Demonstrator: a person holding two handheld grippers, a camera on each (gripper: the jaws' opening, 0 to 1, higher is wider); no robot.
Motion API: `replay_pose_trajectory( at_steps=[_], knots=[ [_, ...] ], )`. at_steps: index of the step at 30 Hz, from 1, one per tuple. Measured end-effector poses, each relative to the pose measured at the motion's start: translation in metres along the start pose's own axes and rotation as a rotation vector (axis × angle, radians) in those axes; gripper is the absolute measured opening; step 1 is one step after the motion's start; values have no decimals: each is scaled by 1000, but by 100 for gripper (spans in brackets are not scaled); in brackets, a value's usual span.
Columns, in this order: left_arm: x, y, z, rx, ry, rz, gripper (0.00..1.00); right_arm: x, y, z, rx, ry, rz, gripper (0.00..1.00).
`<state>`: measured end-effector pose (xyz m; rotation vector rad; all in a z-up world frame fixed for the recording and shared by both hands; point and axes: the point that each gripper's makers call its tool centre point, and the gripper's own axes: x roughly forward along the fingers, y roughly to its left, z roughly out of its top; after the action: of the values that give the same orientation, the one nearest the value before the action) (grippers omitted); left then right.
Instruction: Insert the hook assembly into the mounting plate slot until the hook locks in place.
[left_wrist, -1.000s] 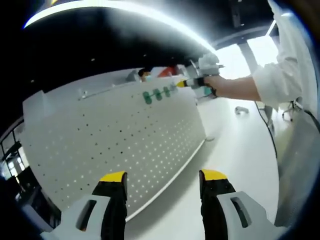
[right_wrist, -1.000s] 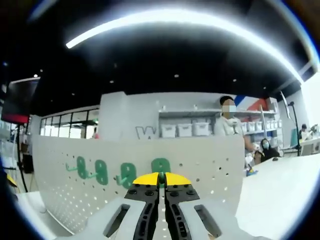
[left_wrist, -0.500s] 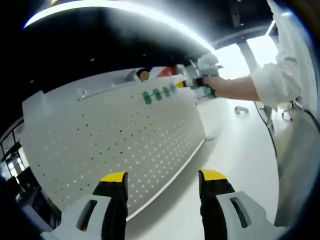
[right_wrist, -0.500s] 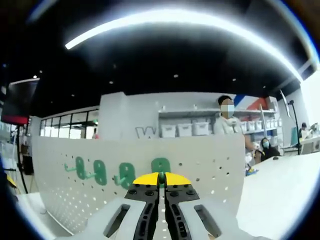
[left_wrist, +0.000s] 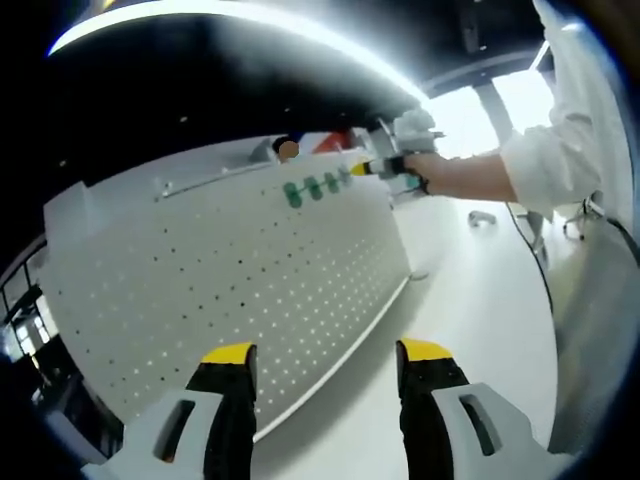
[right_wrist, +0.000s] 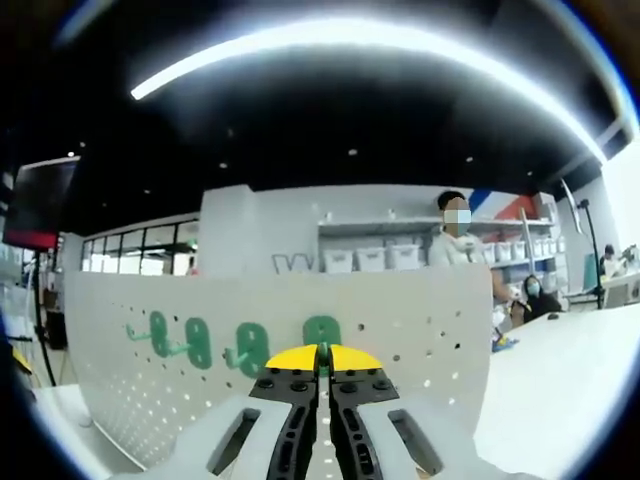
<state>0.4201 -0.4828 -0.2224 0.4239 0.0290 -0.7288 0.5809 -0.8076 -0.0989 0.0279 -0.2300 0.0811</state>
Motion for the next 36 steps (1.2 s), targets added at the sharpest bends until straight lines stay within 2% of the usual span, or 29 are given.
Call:
replay_pose_trajectory(
  at_steps=[19,25,28,36],
  knots=[
    [-1,1,1,2,0,3,58,0,3,-4,-42,11,1,0],
    [-1,1,1,1,1,1,58,1,3,-4,-84,15,2,1],
    [-1,0,1,1,1,0,58,0,1,-4,-77,14,-3,8],
    [1,-2,2,-1,-4,-5,58,-3,-3,-4,-107,22,-6,12]
  ],
)
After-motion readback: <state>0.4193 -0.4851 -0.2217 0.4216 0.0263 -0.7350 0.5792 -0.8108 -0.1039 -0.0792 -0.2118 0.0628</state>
